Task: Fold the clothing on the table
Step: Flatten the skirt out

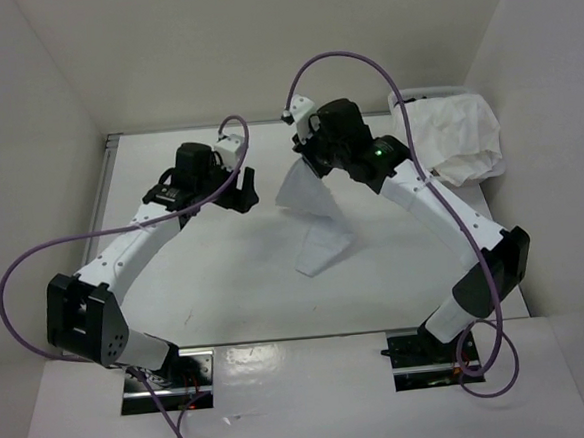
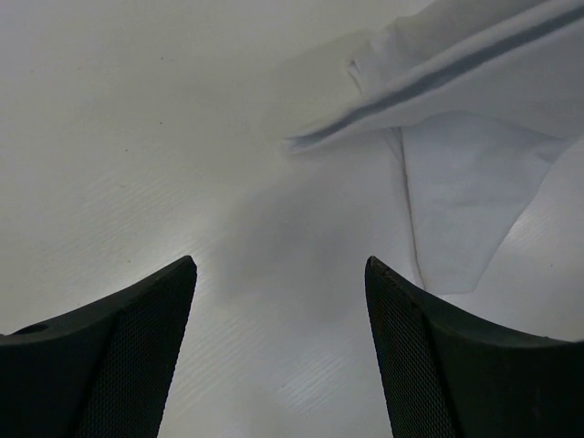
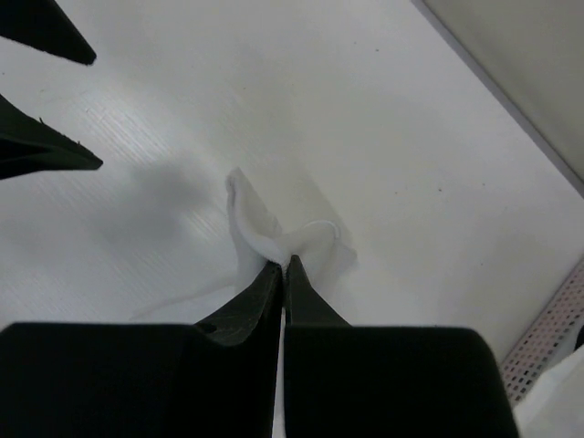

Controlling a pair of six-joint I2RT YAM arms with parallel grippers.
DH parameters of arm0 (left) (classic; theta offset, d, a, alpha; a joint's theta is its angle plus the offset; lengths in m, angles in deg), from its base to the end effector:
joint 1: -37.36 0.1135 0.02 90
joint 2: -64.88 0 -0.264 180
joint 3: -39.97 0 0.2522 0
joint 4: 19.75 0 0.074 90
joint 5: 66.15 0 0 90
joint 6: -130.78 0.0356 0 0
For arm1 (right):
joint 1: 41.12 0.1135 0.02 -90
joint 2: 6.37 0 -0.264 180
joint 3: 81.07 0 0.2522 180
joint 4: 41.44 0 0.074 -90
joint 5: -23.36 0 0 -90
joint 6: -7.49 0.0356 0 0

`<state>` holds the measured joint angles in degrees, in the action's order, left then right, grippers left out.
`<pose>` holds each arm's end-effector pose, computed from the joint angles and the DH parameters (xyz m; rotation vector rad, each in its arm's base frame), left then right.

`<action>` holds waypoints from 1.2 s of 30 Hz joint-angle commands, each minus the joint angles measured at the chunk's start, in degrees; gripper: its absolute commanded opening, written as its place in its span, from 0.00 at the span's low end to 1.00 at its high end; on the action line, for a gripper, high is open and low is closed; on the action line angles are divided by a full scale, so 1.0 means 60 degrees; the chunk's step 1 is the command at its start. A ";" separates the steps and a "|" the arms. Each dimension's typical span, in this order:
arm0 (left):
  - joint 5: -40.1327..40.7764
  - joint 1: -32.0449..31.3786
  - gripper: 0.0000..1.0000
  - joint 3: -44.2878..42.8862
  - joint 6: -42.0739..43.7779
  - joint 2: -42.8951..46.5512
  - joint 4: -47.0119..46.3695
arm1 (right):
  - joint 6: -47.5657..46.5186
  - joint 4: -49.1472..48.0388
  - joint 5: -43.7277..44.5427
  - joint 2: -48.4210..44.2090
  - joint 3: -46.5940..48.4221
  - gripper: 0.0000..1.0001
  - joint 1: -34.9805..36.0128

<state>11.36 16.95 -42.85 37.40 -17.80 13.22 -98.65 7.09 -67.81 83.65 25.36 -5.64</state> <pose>0.3066 -0.1223 0.3170 0.4477 2.1195 -0.4744 0.2885 0.2065 0.3905 -0.9423 1.9205 0.2202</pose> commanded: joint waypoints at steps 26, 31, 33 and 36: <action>0.0163 -0.0701 0.79 0.1710 0.2892 0.0200 -0.4093 | 0.0273 0.0212 -0.0697 -0.1863 0.1314 0.00 -0.0069; -0.0422 -0.0511 0.79 0.1710 0.2496 0.0288 -0.4415 | 0.0449 0.0300 -0.1501 -0.1951 0.1226 0.00 -0.0245; -0.0831 -0.0511 0.78 0.1710 0.2395 0.0288 -0.4504 | 0.0536 0.0300 -0.1825 -0.1951 0.1139 0.00 -0.0348; -0.1052 -0.0511 0.78 0.1812 0.2394 0.0288 -0.4884 | 0.0537 0.0300 -0.2134 -0.1951 0.1036 0.00 -0.0348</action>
<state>9.05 13.65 -31.26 51.30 -17.97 -10.83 -96.62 10.02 -76.86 74.10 31.26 -7.43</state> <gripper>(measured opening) 0.776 0.007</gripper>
